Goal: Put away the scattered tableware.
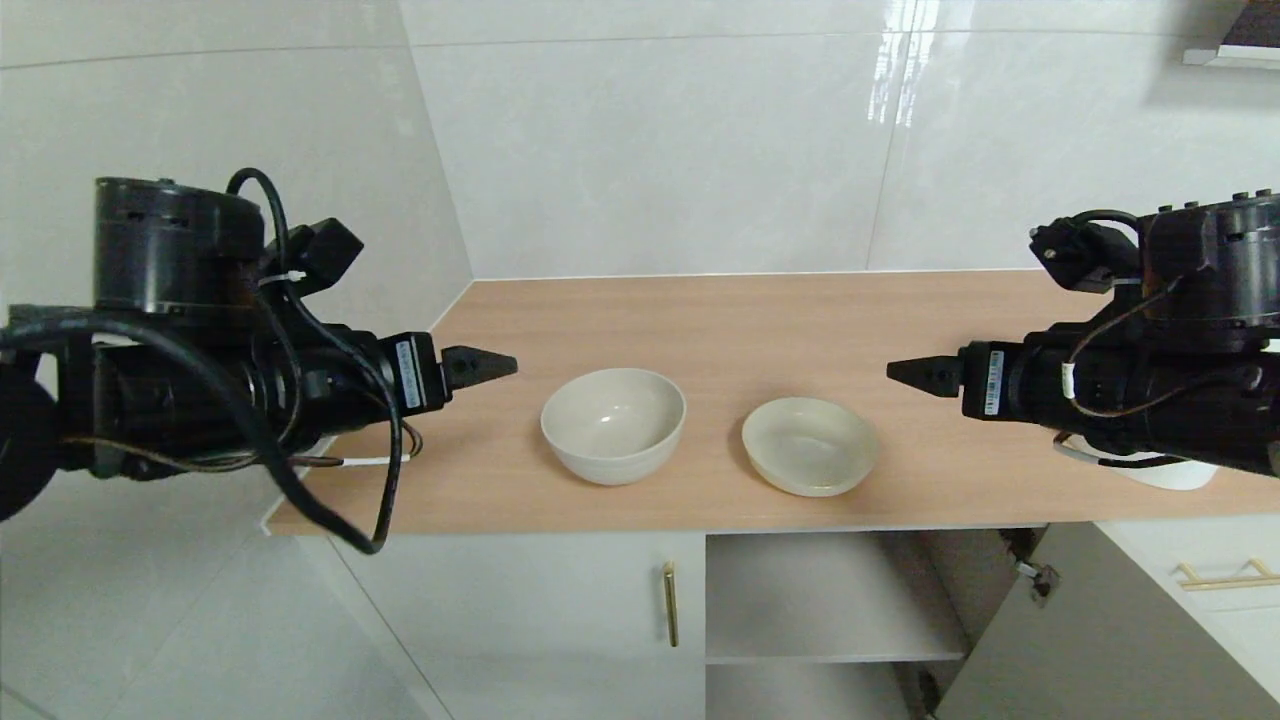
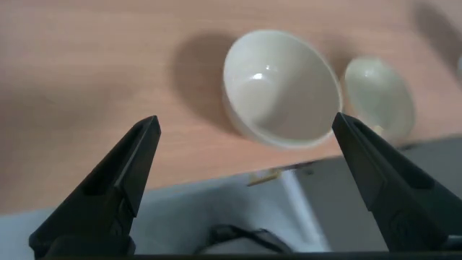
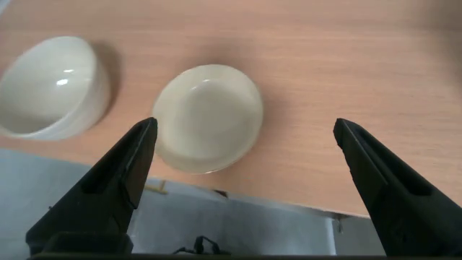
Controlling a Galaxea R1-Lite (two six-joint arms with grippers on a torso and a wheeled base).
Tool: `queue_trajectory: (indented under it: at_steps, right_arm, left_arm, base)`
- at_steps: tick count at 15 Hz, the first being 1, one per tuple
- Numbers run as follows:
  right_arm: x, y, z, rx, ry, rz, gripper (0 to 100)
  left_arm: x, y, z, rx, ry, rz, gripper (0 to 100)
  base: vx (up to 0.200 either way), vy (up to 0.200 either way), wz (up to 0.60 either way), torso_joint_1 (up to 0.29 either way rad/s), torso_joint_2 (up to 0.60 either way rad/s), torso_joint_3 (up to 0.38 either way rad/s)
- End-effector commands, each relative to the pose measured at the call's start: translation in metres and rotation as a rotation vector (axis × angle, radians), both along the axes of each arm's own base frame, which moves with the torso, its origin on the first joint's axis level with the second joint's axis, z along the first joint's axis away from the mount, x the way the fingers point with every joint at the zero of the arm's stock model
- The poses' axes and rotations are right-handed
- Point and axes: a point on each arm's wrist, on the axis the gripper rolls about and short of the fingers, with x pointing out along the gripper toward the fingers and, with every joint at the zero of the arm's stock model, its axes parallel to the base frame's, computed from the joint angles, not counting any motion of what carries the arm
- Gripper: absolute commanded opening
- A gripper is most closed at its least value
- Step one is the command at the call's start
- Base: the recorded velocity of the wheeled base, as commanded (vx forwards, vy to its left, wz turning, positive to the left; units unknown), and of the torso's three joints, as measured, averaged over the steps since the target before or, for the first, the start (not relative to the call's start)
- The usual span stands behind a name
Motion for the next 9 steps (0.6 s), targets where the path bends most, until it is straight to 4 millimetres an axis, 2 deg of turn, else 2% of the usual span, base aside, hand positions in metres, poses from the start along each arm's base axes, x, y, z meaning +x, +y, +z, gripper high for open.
queue_trajectory:
  at_steps: [1, 2, 3, 9]
  right_arm:
    - [0.007, 0.004, -0.009, -0.035, 0.031, -0.041, 100]
    - [0.007, 0.005, -0.009, -0.039, 0.032, -0.043, 100]
    - [0.008, 0.007, -0.011, -0.052, 0.036, -0.060, 100]
    - [0.010, 0.010, -0.017, -0.059, 0.051, -0.054, 100]
  left_arm:
    - [0.038, -0.031, -0.027, 0.010, 0.120, 0.042, 100]
    - [0.040, -0.033, -0.029, 0.017, 0.125, 0.049, 100]
    - [0.059, -0.045, -0.050, 0.082, 0.124, 0.136, 100]
    - [0.073, -0.056, -0.072, 0.119, 0.153, 0.153, 100]
  base:
    - [0.000, 0.000, 0.00, 0.000, 0.00, 0.000]
    - [0.000, 0.000, 0.00, 0.000, 0.00, 0.000]
    - [0.000, 0.000, 0.00, 0.000, 0.00, 0.000]
    - [0.000, 0.000, 0.00, 0.000, 0.00, 0.000]
